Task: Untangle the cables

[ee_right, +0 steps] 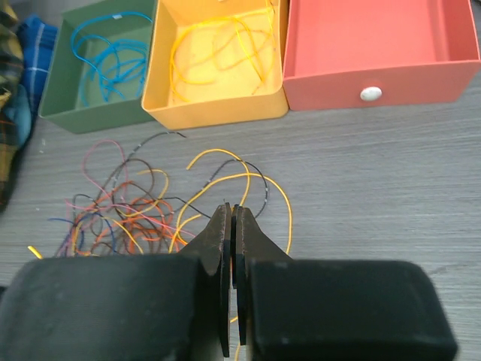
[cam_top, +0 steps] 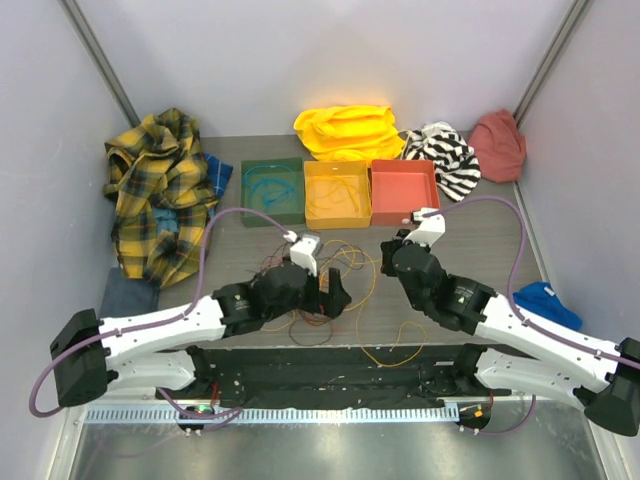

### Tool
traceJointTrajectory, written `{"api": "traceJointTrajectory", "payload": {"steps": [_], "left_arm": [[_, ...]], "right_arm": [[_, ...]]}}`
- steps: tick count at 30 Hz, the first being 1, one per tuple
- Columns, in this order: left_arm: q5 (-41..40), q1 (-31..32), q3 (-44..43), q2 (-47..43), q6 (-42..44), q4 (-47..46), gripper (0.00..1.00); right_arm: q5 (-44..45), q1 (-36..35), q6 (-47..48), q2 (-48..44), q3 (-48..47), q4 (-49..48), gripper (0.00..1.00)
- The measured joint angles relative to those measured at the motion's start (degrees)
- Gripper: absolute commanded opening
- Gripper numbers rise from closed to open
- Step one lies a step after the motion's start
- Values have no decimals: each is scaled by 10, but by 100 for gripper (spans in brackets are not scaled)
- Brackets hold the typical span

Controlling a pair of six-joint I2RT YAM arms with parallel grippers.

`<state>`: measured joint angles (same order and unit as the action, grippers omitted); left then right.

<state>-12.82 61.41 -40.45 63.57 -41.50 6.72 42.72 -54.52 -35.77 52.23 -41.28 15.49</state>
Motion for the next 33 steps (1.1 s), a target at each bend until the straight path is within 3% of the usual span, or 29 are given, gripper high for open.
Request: {"api": "traceJointTrajectory", "payload": {"steps": [9,16,23,28,33], "left_arm": [[37,142,4,97,64,-85,100],[1,141,8,143,65,-122,100],[-61,140,29,130,92,-249,100],[-94,131,50,164,131,-376,100],[-98,85,54,212,125,-426,97]], "right_arm": [[-7,12,-4,-7,-7,0,1],[-20,18,-4,-56,-6,2,1],[-60,18,-4,-110,-22,2,1],[-90,18,-11,-119,-36,3,1],[-116,18,-22,-137,-51,12,1]]}}
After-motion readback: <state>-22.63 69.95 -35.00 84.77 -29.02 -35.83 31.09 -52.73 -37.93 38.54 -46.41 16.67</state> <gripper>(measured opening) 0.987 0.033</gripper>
